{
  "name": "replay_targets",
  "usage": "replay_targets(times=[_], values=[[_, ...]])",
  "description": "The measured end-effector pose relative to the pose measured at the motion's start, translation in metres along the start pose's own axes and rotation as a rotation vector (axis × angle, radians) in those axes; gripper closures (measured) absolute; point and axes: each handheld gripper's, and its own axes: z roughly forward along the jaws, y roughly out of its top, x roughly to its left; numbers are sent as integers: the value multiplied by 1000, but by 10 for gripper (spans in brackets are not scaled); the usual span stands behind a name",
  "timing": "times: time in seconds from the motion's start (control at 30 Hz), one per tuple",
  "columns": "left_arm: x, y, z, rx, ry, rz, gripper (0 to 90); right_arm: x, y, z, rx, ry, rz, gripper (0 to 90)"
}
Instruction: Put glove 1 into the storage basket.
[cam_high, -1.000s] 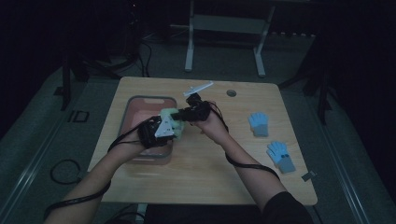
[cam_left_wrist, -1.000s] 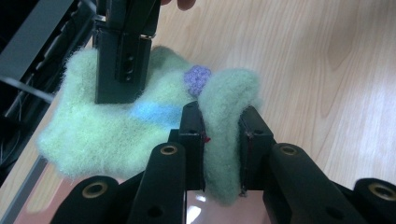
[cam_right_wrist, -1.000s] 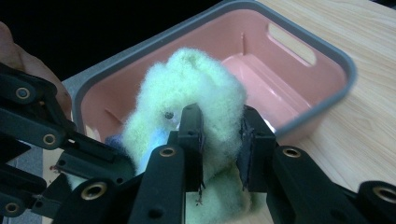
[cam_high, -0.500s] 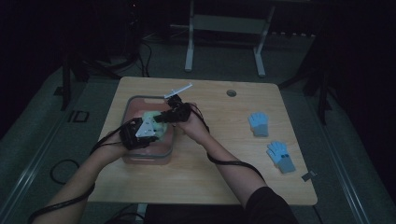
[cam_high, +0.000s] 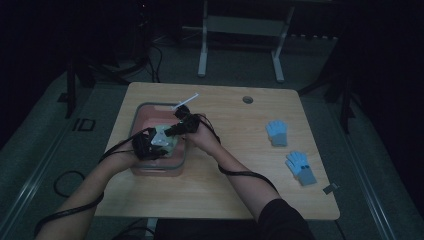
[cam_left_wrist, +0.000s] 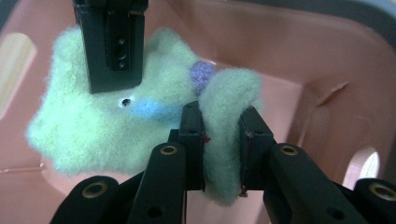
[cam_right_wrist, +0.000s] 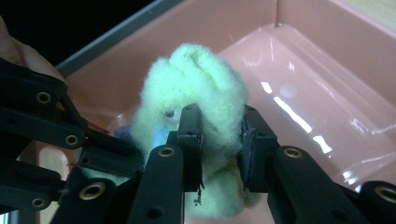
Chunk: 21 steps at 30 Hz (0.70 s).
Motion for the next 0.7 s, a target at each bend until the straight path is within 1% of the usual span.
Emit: replay_targets(times=[0.07,0.1,0.13,0.17,0.23,0.3,0.37,0.43,0.47,0.5,0.57,0.6,0.63,0.67,0.7], values=[[2,2,5,30,-23,1,753,-3,-1,2,9,-3,2,691],[2,3,7,42,-34,-4,748,-4,-3,3,18,-8,3,645],[3,3,10,57,-43,0,745,-5,-4,3,22,-18,4,641],[3,3,12,68,-41,0,738,-6,-5,2,20,-18,3,615],[4,3,16,95,-63,-7,719,-7,-6,-1,9,-30,0,577],[4,2,18,97,-86,-25,665,-8,-8,-8,-9,-30,2,553],[2,2,18,98,-97,-34,604,-7,-9,-15,-26,-29,-5,526],[3,2,15,85,-74,-57,537,-6,-10,-23,-45,-26,-16,508],[4,1,12,71,-79,-74,494,-6,-11,-28,-52,-27,-18,500],[5,1,9,56,-67,-91,418,-5,-12,-32,-62,-25,-20,490],[7,1,4,36,-43,-123,364,-3,-14,-41,-81,-18,-28,464],[7,1,2,26,-27,-139,313,-3,-15,-45,-89,-20,-33,460],[7,1,2,26,-27,-139,275,-3,-15,-45,-89,-20,-33,460],[7,1,2,26,-27,-139,275,-2,-17,-50,-95,-19,-34,460],[11,5,-5,-13,-15,-194,219,-1,-21,-58,-113,-12,-38,409]])
